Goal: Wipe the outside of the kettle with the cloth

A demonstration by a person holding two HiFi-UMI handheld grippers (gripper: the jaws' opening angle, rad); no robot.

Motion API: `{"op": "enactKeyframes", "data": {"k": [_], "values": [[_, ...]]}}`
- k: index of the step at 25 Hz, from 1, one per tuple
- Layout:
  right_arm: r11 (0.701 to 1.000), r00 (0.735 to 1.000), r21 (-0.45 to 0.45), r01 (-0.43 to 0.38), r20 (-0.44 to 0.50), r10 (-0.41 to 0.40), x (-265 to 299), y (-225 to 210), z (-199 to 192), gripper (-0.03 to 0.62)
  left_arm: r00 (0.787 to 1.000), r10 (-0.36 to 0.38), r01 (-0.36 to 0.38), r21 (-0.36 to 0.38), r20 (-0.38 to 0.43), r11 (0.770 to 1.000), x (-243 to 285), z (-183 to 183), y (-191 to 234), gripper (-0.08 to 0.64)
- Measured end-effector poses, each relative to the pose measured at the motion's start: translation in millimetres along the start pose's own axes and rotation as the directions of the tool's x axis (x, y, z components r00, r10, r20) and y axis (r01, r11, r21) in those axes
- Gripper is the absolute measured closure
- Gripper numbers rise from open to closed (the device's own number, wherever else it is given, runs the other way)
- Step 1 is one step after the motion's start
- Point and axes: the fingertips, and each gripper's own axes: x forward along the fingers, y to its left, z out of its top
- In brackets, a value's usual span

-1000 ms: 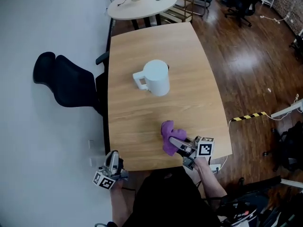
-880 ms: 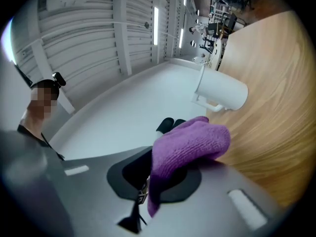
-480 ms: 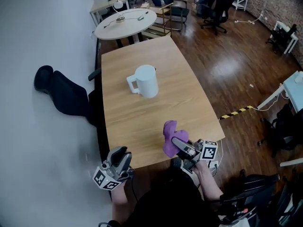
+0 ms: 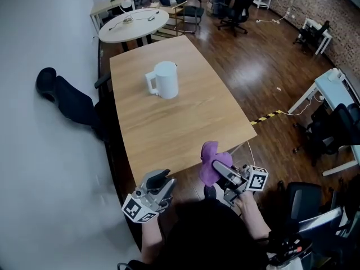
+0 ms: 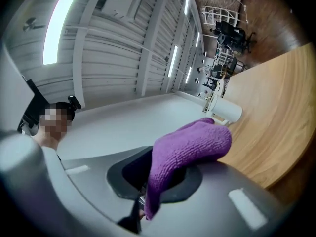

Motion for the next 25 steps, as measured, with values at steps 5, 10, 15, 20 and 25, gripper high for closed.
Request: {"op": "enactKeyframes", "data": {"k": [5,10,15,20,25], "values": [[0.998,0.998,-0.008,-0.055,0.003,0.056,45,32,14,0.563,0.999,0.05,-0.05,0.004,0.003,0.999,-2,36,15,0.379],[0.997,0.998,-0.06,-0.044,-0.046,0.042,66,20,-1,0.563,0.995,0.094,-0.094,-0.007,0.014,0.996,-16,35,41,0.39],[0.996,0.997,-0.082,-0.042,-0.075,0.036,18,-26,19,0.563,0.99,0.137,-0.137,-0.011,0.035,0.991,5,-48,28,0.394],[0.994,0.994,-0.092,-0.058,-0.094,0.049,-24,-31,43,0.563,0.984,0.178,-0.178,-0.024,-0.002,0.984,40,-93,7,0.394],[0.996,0.992,-0.046,-0.072,-0.104,0.066,-52,-52,61,0.563,0.976,0.216,-0.217,-0.018,-0.04,0.976,69,-126,-6,0.397]]}}
